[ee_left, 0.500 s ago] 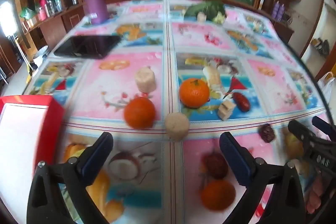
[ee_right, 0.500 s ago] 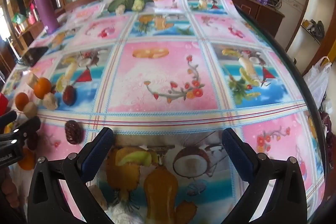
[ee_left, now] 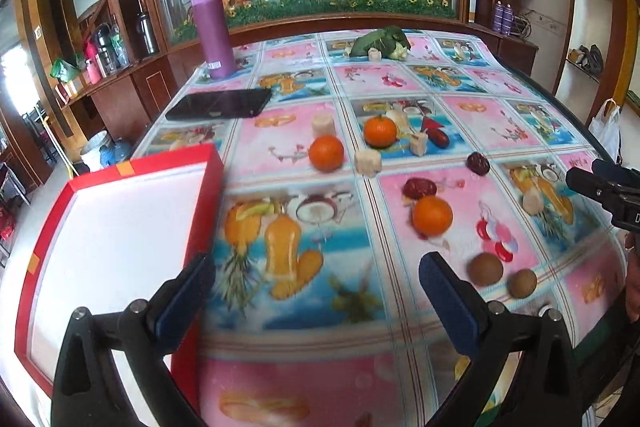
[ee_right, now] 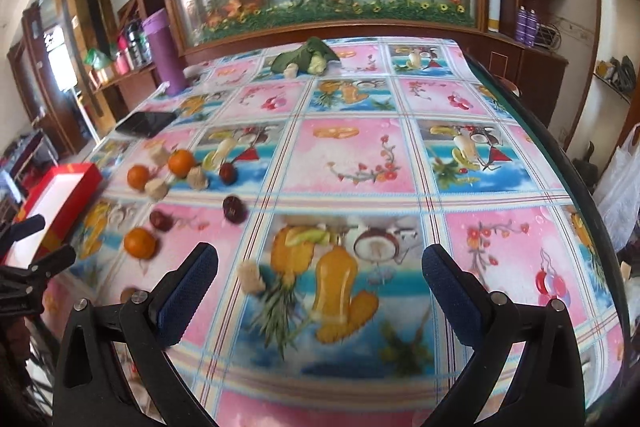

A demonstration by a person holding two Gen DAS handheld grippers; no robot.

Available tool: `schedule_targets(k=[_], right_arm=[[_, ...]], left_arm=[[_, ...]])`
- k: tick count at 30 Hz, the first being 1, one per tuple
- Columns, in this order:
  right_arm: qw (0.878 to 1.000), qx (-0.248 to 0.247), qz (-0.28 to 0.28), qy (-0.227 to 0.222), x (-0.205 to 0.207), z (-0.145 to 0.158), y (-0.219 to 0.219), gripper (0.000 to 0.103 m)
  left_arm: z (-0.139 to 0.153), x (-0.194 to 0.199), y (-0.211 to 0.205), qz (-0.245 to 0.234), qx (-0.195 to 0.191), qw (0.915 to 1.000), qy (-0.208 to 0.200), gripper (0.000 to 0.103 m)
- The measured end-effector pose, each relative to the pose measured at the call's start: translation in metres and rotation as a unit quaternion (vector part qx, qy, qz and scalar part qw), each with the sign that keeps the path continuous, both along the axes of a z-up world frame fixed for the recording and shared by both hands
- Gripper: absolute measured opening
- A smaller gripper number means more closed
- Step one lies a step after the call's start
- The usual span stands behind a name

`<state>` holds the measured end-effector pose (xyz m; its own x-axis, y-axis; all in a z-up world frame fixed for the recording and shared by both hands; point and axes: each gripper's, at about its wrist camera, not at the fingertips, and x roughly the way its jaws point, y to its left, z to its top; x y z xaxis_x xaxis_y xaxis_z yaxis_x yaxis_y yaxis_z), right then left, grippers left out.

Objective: Organize fruits
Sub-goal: 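Grasp a mandarin orange with the left tool while the right tool grasps a beige cube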

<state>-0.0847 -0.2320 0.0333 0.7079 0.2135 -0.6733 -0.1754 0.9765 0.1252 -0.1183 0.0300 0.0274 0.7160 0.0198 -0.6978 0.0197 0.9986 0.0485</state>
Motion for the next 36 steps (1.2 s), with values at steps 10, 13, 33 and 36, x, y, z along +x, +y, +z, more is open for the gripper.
schedule_targets(k=[10, 13, 33, 36], right_arm=[[0.998, -0.004, 0.033, 0.052, 0.008, -0.019, 0.017, 0.067], [0.996, 0.008, 0.048, 0.069, 0.013, -0.024, 0.023, 0.056], [0.992, 0.031, 0.076, 0.096, 0.028, -0.031, 0.032, 0.018], [0.990, 0.055, 0.076, 0.101, 0.030, -0.031, 0.026, 0.017]], left_arm=[[0.011, 0.003, -0.005, -0.011, 0.030, 0.9989, 0.034, 0.103], [0.008, 0.004, -0.002, -0.008, 0.018, 0.9993, 0.031, 0.103], [-0.008, 0.041, -0.041, -0.054, 0.010, 0.9956, 0.075, 0.083], [-0.013, 0.051, -0.047, -0.059, 0.014, 0.9941, 0.090, 0.076]])
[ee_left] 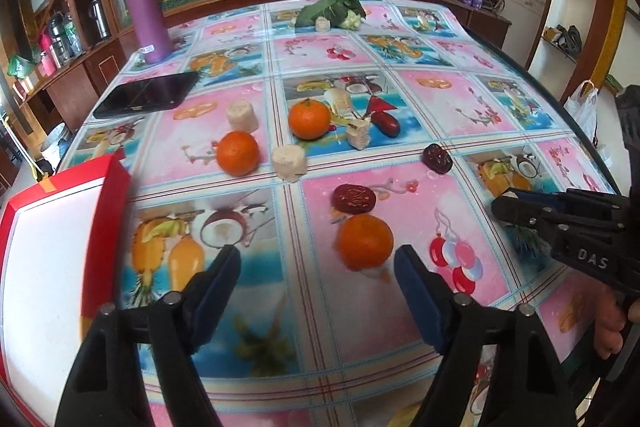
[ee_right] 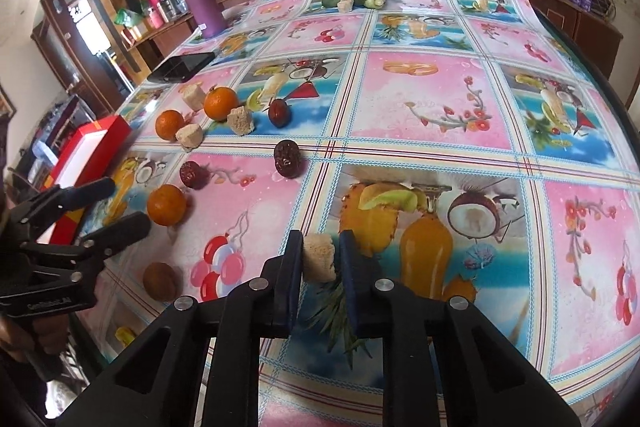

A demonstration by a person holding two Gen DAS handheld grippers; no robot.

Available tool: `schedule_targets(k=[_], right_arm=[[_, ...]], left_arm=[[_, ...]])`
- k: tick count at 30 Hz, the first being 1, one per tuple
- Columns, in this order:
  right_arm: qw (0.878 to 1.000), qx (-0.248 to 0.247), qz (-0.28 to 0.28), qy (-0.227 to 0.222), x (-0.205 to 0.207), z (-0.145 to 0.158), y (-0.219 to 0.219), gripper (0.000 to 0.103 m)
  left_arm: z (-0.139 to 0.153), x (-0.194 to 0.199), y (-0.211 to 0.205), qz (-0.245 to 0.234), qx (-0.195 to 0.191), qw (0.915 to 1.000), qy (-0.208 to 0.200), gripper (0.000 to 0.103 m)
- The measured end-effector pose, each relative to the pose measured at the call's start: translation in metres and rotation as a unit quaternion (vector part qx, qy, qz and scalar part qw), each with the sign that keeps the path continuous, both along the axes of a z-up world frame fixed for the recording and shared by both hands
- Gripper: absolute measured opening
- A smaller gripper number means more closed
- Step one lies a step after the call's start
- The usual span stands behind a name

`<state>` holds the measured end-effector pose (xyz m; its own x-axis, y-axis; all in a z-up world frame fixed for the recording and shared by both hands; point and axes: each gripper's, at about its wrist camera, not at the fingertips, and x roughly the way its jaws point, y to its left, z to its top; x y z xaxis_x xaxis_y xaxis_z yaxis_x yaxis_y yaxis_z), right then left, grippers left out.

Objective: Organize fruits
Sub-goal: 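Grasp a mandarin orange with the left tool while the right tool grasps a beige cube, then carry the orange in the left tool and the cube in the right tool over the red-rimmed tray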

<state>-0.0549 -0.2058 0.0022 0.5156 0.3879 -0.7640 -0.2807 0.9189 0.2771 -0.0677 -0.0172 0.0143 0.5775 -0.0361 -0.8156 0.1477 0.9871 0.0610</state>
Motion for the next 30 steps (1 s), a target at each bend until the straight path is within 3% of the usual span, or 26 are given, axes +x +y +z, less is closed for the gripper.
schedule_targets(k=[9, 19, 24, 30], right_arm=[[0.999, 0.040, 0.003, 0.011, 0.003, -0.001, -0.007, 0.017], [0.999, 0.052, 0.005, 0.014, 0.003, -0.002, -0.009, 0.017], [0.998, 0.059, 0.009, 0.016, 0.003, -0.002, -0.009, 0.017], [0.998, 0.055, 0.009, 0.002, -0.003, 0.002, 0.001, 0.017]], left_arm=[[-0.007, 0.014, -0.016, -0.020, -0.026, 0.9991, 0.025, 0.065], [-0.012, 0.015, -0.011, -0.023, -0.065, 0.9970, 0.037, 0.034], [-0.008, 0.010, -0.004, -0.017, -0.078, 0.9963, 0.031, 0.033], [0.029, -0.018, 0.017, -0.002, -0.066, 0.9974, -0.027, 0.033]])
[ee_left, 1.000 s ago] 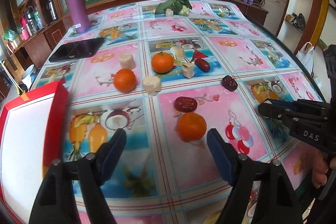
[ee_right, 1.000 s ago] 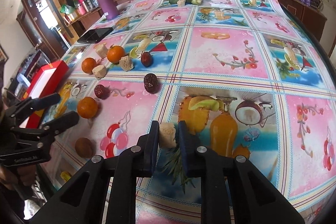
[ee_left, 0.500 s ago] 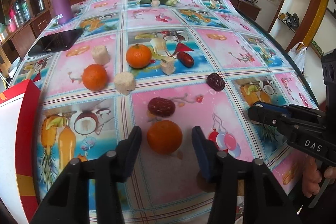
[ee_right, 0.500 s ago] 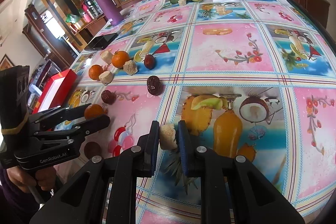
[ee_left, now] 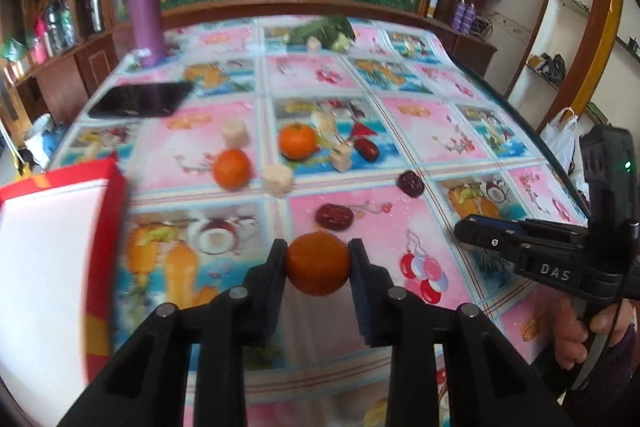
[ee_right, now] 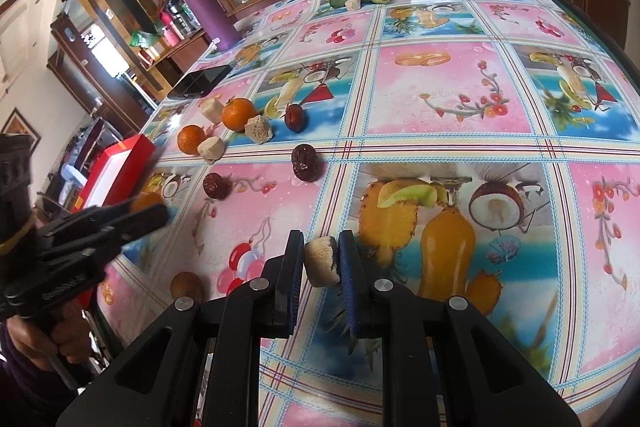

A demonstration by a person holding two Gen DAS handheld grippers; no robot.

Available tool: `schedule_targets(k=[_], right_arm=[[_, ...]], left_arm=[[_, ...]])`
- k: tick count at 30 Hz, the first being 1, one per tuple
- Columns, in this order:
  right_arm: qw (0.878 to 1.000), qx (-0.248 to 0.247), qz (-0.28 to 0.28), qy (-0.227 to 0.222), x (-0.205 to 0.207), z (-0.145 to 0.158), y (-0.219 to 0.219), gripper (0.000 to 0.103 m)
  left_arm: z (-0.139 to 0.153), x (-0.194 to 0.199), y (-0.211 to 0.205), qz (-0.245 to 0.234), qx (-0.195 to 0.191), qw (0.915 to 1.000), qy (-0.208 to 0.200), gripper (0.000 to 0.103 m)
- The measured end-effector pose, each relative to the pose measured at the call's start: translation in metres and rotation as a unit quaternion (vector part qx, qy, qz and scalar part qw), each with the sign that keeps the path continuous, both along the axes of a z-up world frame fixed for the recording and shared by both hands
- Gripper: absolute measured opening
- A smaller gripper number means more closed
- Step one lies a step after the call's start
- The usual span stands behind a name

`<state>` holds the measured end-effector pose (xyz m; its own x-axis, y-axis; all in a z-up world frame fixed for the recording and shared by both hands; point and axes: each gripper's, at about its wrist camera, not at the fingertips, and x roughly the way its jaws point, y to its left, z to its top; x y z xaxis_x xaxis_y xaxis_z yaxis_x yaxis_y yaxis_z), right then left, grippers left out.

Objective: Organize fruits
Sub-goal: 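Carry the orange in the left tool and the cube in the right tool over the red-rimmed tray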

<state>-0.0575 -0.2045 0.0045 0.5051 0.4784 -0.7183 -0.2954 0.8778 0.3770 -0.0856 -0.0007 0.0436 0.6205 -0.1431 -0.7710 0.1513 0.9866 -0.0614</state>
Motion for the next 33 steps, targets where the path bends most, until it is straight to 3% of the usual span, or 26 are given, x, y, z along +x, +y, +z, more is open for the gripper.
schedule_targets(k=[9, 16, 20, 24, 27, 33], right_arm=[[0.996, -0.003, 0.060, -0.059, -0.017, 0.039, 0.081, 0.017], [0.987, -0.010, 0.139, -0.075, -0.026, 0.056, 0.169, 0.017], [0.984, -0.003, 0.159, -0.077, -0.031, 0.056, 0.191, 0.016], [0.984, -0.014, 0.159, -0.078, -0.035, 0.055, 0.193, 0.016], [0.986, -0.016, 0.139, -0.087, -0.037, 0.059, 0.171, 0.016], [0.994, -0.054, 0.037, -0.086, -0.024, 0.051, 0.074, 0.018]], left_arm=[[0.036, -0.047, 0.091, 0.102, 0.020, 0.9929, -0.059, 0.033], [0.023, -0.071, 0.168, 0.194, 0.022, 0.9793, -0.053, 0.033], [0.022, -0.077, 0.187, 0.210, 0.013, 0.9759, -0.058, 0.033], [0.026, -0.079, 0.189, 0.208, 0.010, 0.9755, -0.071, 0.033], [0.025, -0.077, 0.181, 0.194, 0.001, 0.9784, -0.071, 0.033], [0.026, -0.072, 0.150, 0.148, -0.005, 0.9863, -0.073, 0.033]])
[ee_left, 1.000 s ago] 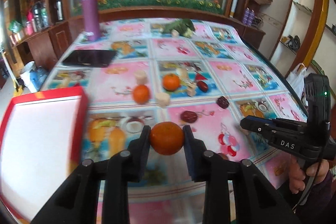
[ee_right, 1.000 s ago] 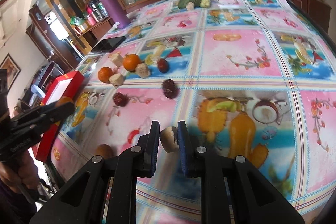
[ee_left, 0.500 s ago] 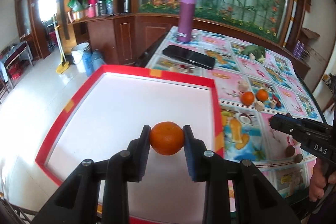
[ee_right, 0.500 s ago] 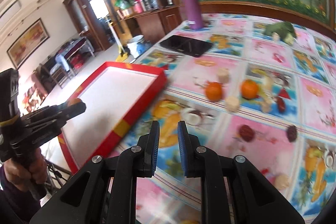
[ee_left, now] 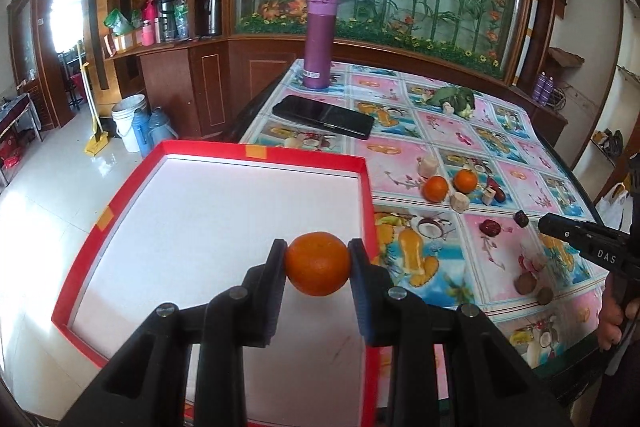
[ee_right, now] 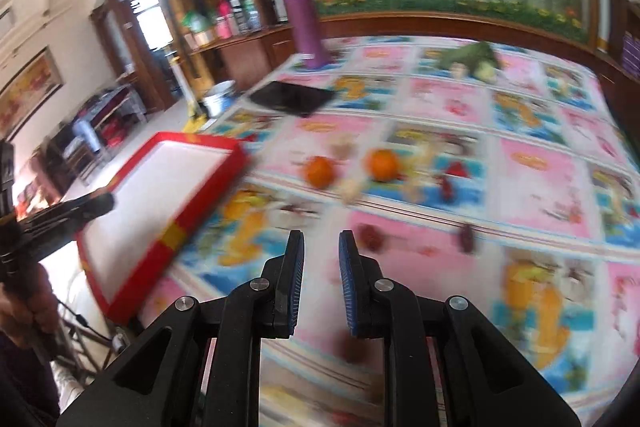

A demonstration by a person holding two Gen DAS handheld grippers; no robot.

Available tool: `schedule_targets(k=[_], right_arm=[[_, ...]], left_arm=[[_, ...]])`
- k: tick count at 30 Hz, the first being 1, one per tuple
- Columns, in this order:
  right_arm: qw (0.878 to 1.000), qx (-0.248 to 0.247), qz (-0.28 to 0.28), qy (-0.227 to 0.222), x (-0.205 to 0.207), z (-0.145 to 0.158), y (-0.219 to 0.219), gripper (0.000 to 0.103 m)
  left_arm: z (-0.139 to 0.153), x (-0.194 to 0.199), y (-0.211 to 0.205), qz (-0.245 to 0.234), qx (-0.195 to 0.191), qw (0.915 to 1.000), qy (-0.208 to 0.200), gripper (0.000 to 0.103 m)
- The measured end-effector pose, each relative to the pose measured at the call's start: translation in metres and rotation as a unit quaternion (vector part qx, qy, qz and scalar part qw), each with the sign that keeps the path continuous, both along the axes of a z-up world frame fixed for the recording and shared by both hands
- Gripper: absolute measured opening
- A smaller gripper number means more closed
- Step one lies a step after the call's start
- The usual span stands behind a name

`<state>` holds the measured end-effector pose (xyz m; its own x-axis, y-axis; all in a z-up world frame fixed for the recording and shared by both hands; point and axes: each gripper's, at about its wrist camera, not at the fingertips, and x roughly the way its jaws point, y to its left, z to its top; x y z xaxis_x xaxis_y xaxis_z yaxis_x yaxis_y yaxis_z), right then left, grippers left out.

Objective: Organize fruits
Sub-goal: 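Carry the orange in the left tool and the cube in the right tool over the red-rimmed tray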

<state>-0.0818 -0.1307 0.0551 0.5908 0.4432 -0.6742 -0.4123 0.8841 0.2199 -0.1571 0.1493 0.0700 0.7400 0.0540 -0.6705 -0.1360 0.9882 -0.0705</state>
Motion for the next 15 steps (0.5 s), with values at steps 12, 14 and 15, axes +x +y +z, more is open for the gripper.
schedule_targets(k=[12, 14, 15], right_arm=[[0.999, -0.013, -0.022, 0.047, 0.005, -0.037, -0.050, 0.032], [0.999, -0.013, -0.017, 0.046, 0.004, -0.037, -0.045, 0.032], [0.999, -0.016, -0.015, 0.048, 0.004, -0.037, -0.042, 0.032]], left_arm=[[-0.002, 0.005, -0.062, -0.079, -0.001, 0.9967, 0.015, 0.033], [0.000, 0.004, -0.064, -0.083, -0.001, 0.9965, 0.014, 0.033], [0.000, 0.004, -0.065, -0.084, -0.001, 0.9964, 0.014, 0.033]])
